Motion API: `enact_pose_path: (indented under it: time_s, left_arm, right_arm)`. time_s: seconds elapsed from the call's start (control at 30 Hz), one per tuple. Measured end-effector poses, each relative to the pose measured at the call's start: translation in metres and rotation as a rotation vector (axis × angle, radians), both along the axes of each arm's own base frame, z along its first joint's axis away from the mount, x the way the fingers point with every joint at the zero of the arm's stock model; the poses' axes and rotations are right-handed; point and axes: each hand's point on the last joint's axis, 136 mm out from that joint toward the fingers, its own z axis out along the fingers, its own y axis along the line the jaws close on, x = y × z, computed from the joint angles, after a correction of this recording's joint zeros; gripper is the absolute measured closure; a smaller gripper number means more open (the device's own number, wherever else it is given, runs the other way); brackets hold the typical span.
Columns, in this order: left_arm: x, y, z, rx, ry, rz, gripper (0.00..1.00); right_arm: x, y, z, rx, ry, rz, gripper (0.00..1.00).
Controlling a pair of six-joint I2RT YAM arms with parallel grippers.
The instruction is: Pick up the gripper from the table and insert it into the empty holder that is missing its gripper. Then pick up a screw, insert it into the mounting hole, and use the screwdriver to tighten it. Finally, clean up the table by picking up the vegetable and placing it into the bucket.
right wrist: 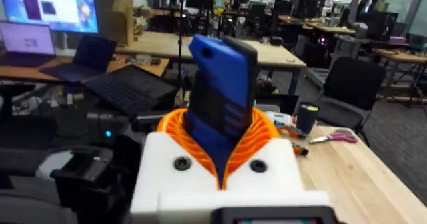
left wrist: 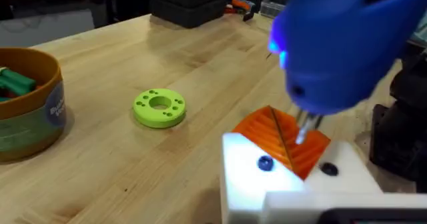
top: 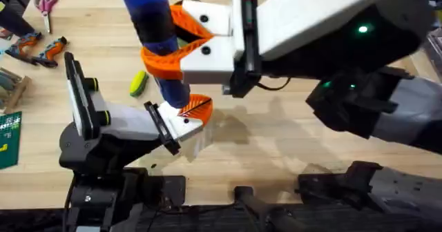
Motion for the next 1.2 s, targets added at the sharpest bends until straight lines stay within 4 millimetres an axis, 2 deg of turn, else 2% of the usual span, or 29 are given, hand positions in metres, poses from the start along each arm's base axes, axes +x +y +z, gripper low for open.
enact_pose_path:
  time_s: [0.2,0.6,0.87,1.2]
  left_arm:
    - [0.000,0.000,0.000,0.000,0.000,0.000,0.997]
    - [0.000,0.000,0.000,0.000,0.000,0.000,0.997]
    - [0.000,0.000,0.000,0.000,0.001,0.000,0.997]
    - [0.000,0.000,0.000,0.000,0.001,0.000,0.997]
  right_arm:
    - [0.004,0.007,-0.011,-0.017,-0.010,0.001,0.974]
    - [0.003,0.008,-0.008,-0.011,-0.034,-0.001,0.974]
    - [0.005,0.018,-0.012,-0.020,-0.025,0.013,0.974]
    - [0.003,0.019,-0.011,-0.020,-0.026,0.018,0.974]
